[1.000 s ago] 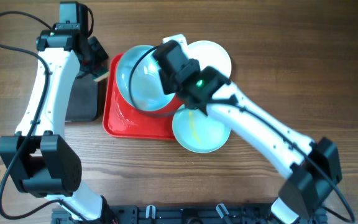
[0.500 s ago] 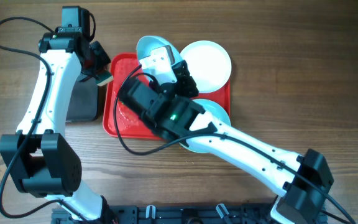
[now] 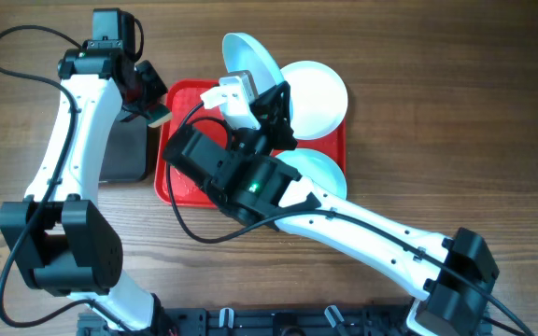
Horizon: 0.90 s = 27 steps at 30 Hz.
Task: Clean dirty plates on tray and stack at the side
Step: 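Lift the white plate with the right gripper and place it right of tray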
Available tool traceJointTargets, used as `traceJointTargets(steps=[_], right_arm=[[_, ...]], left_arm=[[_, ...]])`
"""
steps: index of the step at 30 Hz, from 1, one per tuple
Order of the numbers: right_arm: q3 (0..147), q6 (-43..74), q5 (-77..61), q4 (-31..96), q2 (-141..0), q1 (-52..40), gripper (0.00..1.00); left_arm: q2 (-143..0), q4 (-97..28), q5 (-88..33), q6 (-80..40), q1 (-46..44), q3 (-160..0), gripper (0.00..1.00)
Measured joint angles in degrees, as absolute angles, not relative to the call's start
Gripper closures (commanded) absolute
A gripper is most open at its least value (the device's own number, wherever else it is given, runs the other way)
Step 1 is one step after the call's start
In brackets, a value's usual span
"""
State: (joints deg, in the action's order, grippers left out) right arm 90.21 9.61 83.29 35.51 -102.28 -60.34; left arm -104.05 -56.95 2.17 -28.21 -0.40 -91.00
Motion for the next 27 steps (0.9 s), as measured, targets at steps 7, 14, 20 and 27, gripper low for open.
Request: traceJointTargets(steps=[7, 14, 20, 27], right_arm=[[90.21, 11.64, 64.88, 40.71, -102.28, -59.35, 0.96], [90.17, 20.08, 32.93, 47.35, -102.3, -50.22, 0.96], [90.15, 22.06, 9.78, 50.81, -102.19, -33.76, 0.96], [90.15, 21.63, -5.65, 55.59, -98.87, -13.52, 0.96]], left_arm=[[-104.05, -56.8, 2.0, -28.21, -0.4, -91.0, 0.96], [-104.05, -56.84, 2.0, -28.21, -0.4, -91.0, 0.96], [-104.05, -56.99, 1.98, -28.21, -0.4, -91.0, 0.96], [-104.05, -57.04, 2.0, -28.21, -0.4, -91.0, 0.96]])
